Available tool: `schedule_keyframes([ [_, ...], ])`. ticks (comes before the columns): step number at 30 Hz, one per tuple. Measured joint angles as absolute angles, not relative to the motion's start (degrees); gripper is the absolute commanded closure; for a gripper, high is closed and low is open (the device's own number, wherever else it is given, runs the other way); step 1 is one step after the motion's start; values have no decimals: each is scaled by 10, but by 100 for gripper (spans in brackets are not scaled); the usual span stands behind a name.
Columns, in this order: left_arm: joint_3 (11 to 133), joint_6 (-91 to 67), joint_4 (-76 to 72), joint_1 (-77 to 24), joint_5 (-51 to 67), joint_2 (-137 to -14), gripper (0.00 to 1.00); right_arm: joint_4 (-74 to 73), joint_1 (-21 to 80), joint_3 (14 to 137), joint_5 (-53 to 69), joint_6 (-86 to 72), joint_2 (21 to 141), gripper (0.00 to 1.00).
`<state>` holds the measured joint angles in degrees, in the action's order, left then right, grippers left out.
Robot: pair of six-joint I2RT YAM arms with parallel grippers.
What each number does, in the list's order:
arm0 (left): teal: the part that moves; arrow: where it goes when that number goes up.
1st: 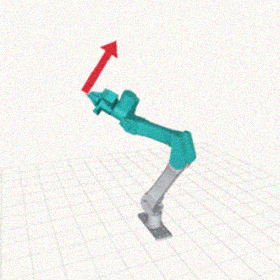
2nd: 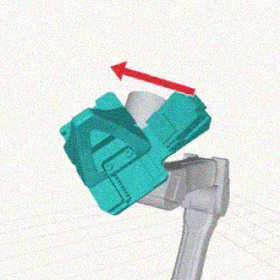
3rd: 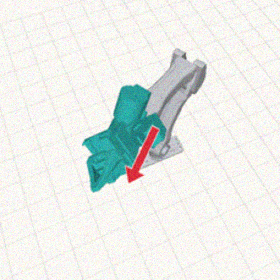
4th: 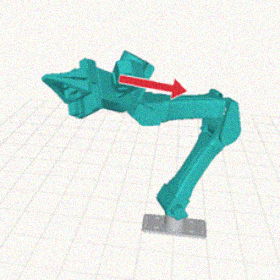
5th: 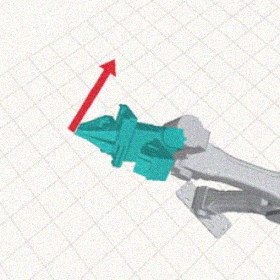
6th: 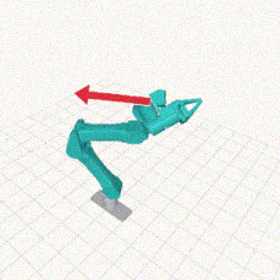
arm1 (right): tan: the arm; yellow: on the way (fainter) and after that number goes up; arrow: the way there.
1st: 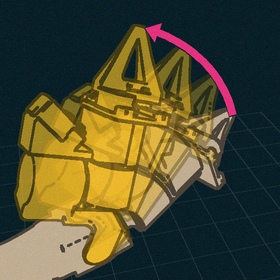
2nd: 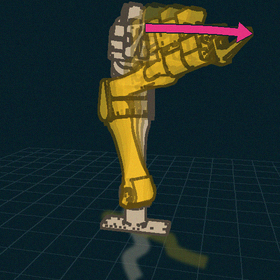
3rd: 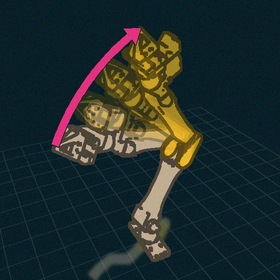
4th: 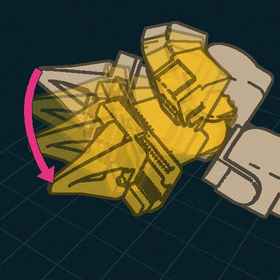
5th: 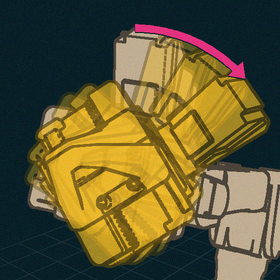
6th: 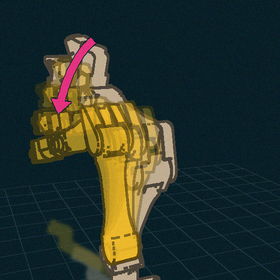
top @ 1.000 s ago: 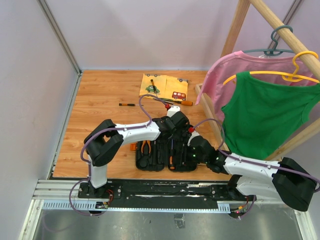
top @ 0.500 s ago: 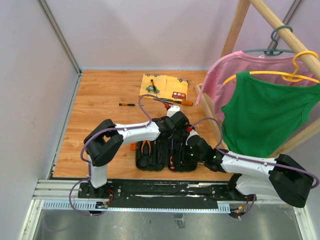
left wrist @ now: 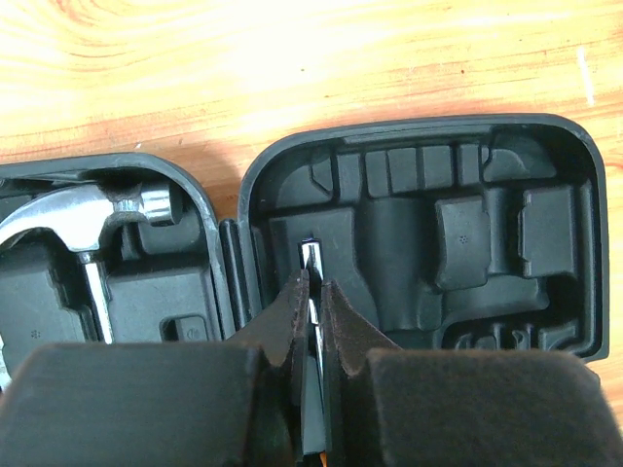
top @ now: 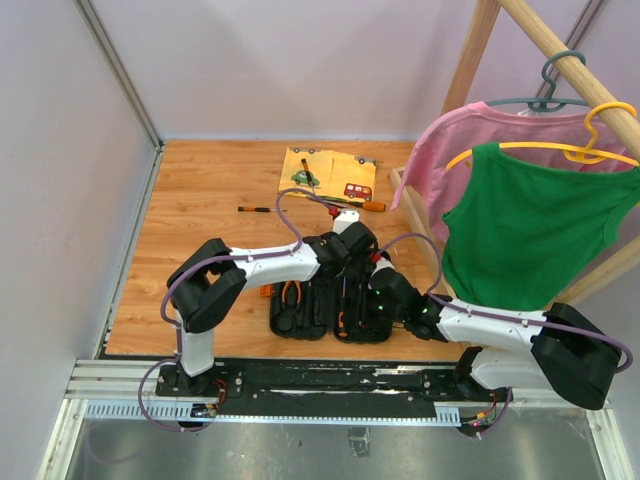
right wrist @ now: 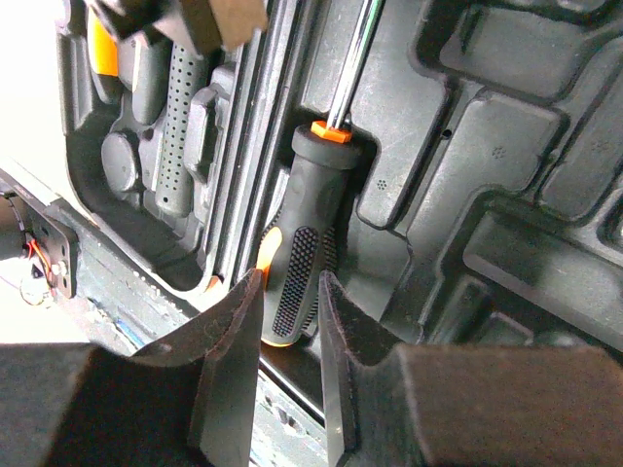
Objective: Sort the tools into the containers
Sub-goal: Adjust the screwdriver in the storage box.
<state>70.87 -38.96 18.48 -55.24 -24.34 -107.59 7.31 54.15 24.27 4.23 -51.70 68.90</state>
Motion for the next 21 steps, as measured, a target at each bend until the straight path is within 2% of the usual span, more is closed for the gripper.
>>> schedule_keyframes([
  [10,706,-390,181,-540,-223,-1075,95,66,543,247,31,-521,693,84],
  [21,714,-390,188,-522,-189,-1077,95,51,544,293,33,-526,756,89],
])
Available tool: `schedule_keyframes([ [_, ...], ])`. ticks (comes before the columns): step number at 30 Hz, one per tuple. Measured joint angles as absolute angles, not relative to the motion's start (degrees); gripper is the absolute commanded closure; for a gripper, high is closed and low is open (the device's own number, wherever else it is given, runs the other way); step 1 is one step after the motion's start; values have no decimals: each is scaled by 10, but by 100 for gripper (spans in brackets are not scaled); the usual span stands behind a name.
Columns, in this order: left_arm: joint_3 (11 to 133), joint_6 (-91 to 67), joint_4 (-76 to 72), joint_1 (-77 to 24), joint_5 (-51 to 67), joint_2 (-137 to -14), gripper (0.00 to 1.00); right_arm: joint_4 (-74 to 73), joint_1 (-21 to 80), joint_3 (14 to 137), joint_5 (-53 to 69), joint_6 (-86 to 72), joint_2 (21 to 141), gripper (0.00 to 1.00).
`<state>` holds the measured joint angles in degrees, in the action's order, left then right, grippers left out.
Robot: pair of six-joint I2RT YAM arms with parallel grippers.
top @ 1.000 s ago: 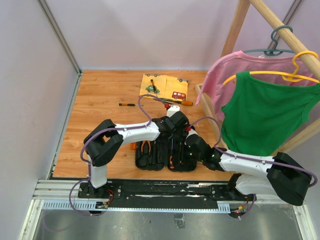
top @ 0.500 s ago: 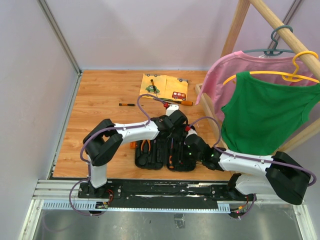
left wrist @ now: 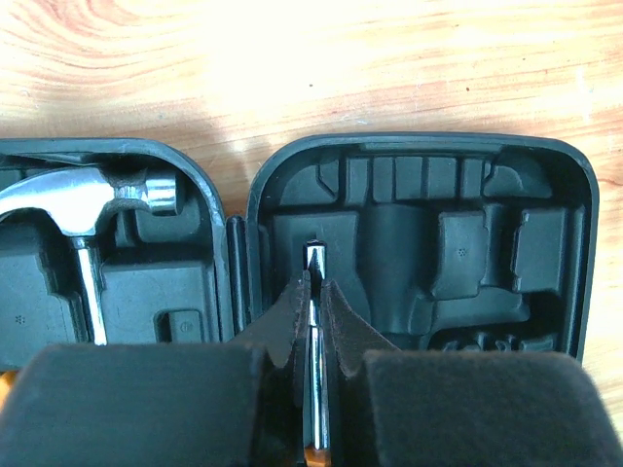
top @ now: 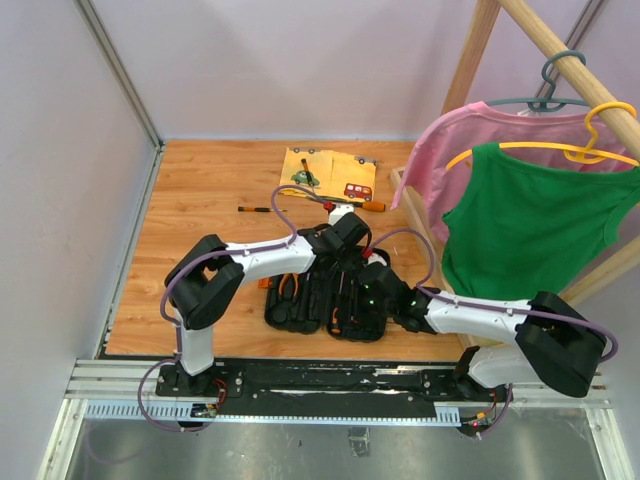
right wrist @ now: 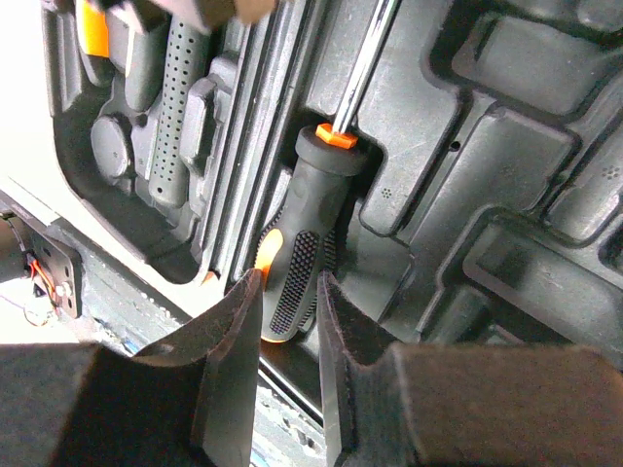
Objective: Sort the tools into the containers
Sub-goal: Adjust the screwdriver in the storage box.
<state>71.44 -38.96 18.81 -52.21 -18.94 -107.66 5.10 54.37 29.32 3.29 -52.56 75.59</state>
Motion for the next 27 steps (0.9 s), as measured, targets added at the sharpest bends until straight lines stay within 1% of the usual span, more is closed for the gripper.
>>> schedule_keyframes([
  [4,719,-390,194,-516,-179,-1079,96,51,544,293,31,-533,757,90],
  [10,720,-390,195,-510,-162,-1080,96,35,546,299,22,-543,756,90],
  [27,712,-390,172,-498,-143,-1079,98,-105,547,378,-13,-538,783,92],
])
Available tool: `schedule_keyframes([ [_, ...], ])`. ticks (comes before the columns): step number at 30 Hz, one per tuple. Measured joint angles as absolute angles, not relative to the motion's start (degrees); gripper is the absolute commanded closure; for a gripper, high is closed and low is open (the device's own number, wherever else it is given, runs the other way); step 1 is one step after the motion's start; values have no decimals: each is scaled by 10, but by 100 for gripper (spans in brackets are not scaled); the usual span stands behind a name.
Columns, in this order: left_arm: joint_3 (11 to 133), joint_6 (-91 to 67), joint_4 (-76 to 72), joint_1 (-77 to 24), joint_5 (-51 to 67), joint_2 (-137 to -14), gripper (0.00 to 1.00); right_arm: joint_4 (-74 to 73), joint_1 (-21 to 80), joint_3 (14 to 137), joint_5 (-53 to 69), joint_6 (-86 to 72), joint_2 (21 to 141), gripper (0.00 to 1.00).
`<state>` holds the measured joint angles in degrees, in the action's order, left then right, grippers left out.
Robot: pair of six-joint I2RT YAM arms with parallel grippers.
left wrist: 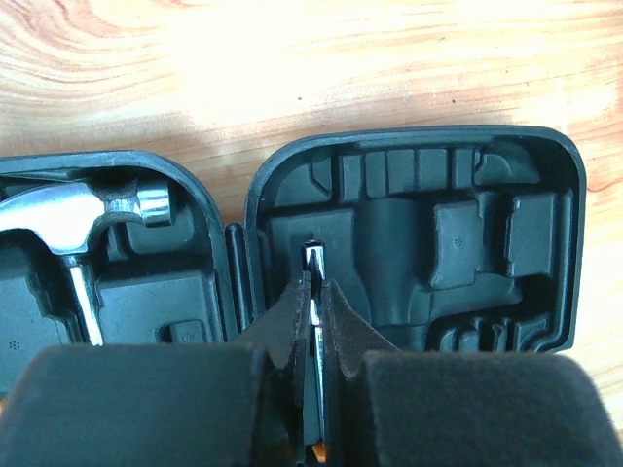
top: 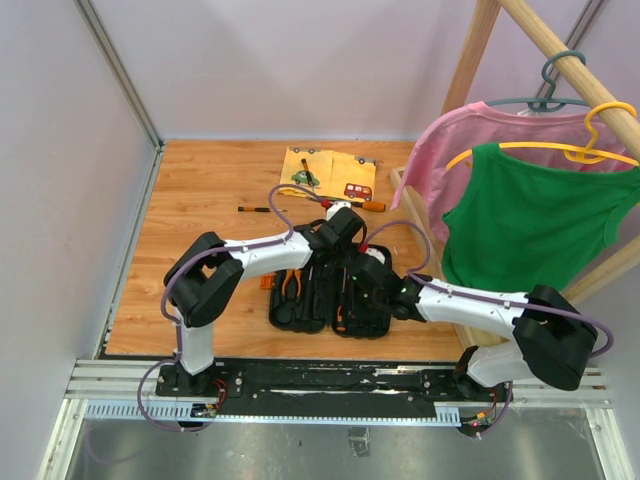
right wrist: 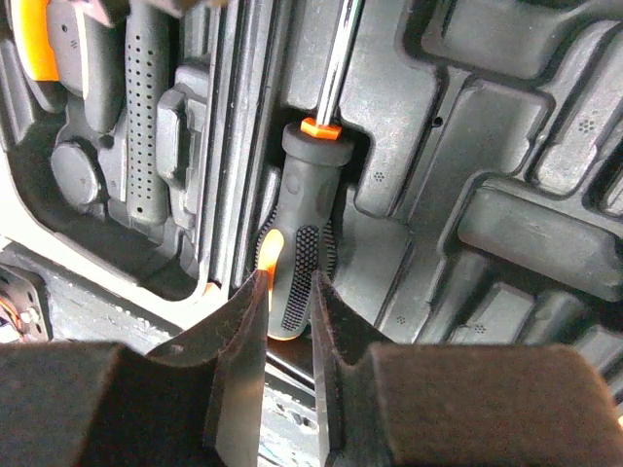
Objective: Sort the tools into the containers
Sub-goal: Adjust the screwdriver in the storage box.
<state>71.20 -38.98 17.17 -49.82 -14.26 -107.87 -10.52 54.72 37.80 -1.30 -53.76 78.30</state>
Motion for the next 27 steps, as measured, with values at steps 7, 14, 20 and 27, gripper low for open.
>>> schedule_keyframes([
  [7,741,-387,197,-495,-137,-1099,100,-126,547,394,-19,-531,795,92],
  [14,752,-390,199,-477,-103,-1111,99,-128,547,395,-28,-527,795,93],
  [20,763,-390,198,-455,-50,-1128,99,-128,547,396,-38,-527,795,95],
  [27,785,-378,204,-447,-18,-1147,100,-130,547,403,-51,-527,804,97],
])
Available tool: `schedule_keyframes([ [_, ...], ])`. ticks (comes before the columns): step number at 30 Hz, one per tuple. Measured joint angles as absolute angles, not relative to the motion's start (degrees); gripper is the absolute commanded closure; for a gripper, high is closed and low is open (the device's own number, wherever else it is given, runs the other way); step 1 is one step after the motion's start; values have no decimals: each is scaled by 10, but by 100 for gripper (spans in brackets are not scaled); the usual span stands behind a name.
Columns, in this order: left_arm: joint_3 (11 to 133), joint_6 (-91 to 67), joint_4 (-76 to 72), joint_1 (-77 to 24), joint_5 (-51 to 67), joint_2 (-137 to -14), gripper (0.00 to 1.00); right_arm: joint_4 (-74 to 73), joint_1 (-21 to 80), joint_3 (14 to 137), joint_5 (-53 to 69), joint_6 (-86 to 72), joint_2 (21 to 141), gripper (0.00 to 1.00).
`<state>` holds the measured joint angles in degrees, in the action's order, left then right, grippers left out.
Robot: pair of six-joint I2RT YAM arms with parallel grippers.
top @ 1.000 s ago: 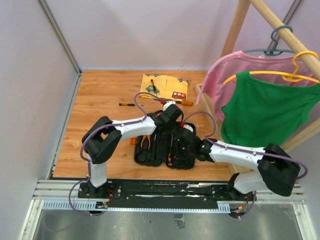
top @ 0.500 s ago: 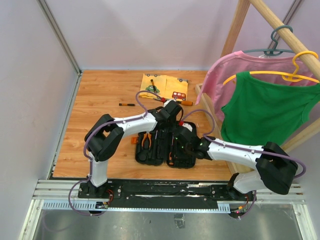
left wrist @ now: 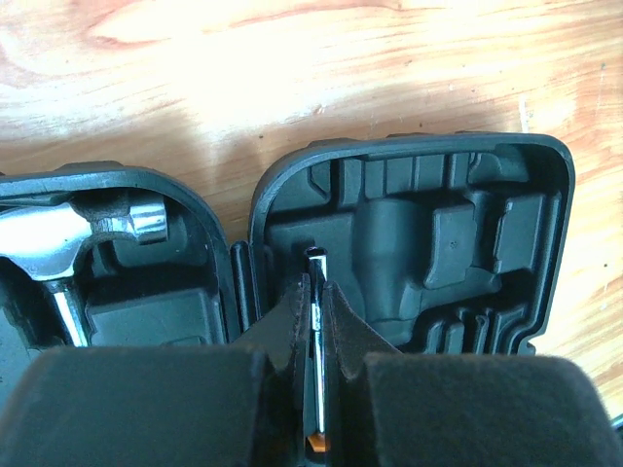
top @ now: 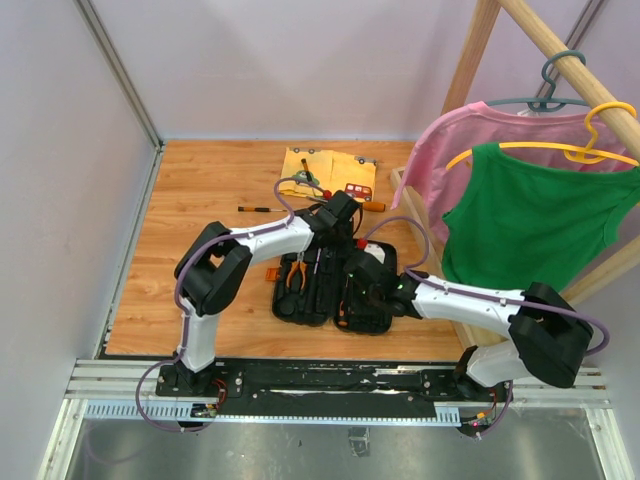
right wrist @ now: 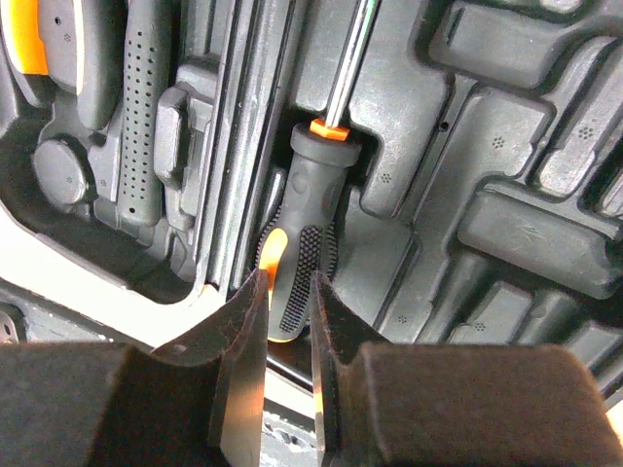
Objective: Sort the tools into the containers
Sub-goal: Adjust the screwdriver in the storage box.
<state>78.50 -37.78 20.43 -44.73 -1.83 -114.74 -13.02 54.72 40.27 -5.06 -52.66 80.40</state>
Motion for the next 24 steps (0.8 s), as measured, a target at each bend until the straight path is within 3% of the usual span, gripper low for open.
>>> schedule_keyframes([
  [24,807,-358,194,-442,-3,-1168,99,-149,548,465,-62,-527,877,99],
])
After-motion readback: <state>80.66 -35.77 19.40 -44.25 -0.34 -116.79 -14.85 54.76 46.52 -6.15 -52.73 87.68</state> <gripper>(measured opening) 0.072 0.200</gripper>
